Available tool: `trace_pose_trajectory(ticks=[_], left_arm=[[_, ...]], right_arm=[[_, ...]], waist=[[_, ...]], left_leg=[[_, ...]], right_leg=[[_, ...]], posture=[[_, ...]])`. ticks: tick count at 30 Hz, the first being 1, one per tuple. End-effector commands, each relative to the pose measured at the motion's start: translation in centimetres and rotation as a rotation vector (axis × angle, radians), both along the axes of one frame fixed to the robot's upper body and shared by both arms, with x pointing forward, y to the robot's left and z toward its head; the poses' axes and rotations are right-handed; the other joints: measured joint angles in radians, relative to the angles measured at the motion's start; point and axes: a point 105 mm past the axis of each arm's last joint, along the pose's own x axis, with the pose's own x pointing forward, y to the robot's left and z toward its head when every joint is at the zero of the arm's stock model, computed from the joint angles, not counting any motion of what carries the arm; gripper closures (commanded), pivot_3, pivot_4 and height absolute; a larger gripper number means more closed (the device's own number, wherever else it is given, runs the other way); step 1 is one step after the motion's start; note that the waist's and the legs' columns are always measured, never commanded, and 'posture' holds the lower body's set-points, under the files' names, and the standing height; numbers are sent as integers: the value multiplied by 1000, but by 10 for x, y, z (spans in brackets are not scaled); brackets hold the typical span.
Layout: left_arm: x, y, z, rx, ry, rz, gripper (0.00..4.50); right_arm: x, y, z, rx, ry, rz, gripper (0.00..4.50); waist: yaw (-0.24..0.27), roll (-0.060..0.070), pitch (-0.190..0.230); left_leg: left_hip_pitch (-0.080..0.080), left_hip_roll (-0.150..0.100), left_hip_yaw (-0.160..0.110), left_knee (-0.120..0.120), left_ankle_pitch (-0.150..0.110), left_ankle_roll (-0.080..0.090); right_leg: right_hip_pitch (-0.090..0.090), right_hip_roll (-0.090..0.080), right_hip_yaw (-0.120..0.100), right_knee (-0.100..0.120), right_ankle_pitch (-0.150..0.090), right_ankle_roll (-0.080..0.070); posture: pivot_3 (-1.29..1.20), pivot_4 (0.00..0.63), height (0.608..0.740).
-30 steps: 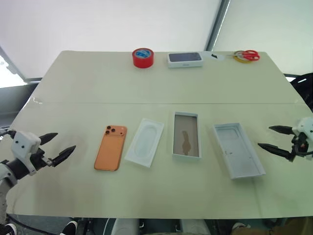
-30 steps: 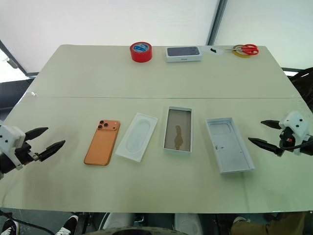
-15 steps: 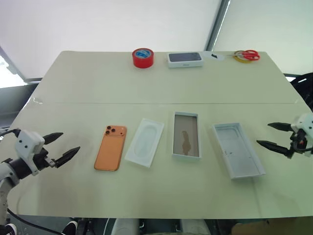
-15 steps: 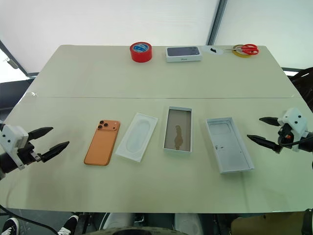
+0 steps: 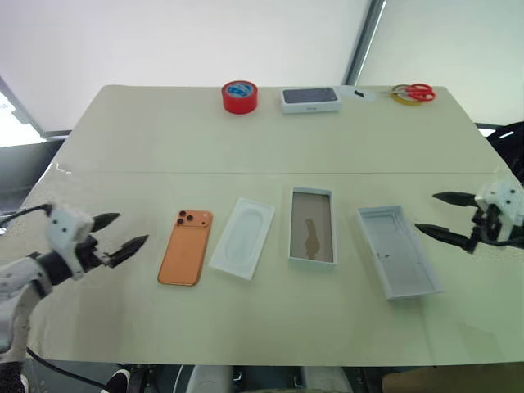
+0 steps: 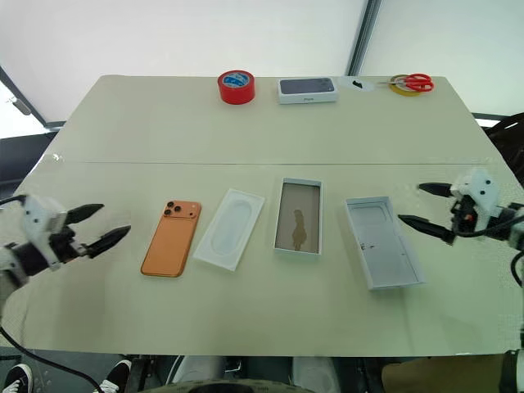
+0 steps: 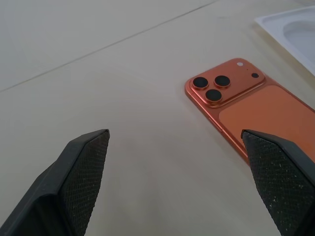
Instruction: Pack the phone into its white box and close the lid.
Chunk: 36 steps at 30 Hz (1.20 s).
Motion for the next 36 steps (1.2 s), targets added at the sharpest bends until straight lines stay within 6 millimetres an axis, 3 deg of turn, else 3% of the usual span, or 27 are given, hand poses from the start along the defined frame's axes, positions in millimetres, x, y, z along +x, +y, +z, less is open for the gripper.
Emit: trace_pose_trajectory(ticks=[1, 7, 11, 23, 36], left_arm=[[6, -29, 14, -59, 9, -54, 0], [8, -71, 5, -183, 177, -138, 0], [5, -99, 0, -330, 336, -184, 0], [35, -133, -6, -489, 496, -117, 0], [27, -157, -32, -427, 639, -131, 0]], right_arm=[[1, 45, 19, 26, -65, 127, 31], [-14, 111, 14, 86, -49, 294, 31], [-22, 132, 10, 123, -36, 338, 31], [-20, 134, 2, 114, -28, 338, 31], [-18, 136, 0, 111, -47, 331, 31]], waist=[[2, 0, 0], [8, 0, 0], [8, -2, 0], [11, -3, 1], [12, -3, 0]], left_leg=[[0, 0, 0, 0, 0, 0], [0, 0, 0, 0, 3, -4], [0, -1, 0, 2, 3, -4], [0, -1, -1, 4, 4, -5], [2, -1, -1, 4, 4, -6]], right_leg=[[0, 0, 0, 0, 0, 0], [1, 0, 0, 0, 0, 0], [1, 0, 0, 0, 0, 0], [2, 2, 0, 2, 0, 1], [4, 3, 0, 2, 0, 1]], posture=[[0, 150, 730], [0, 150, 730], [0, 150, 730], [0, 150, 730], [0, 150, 730]])
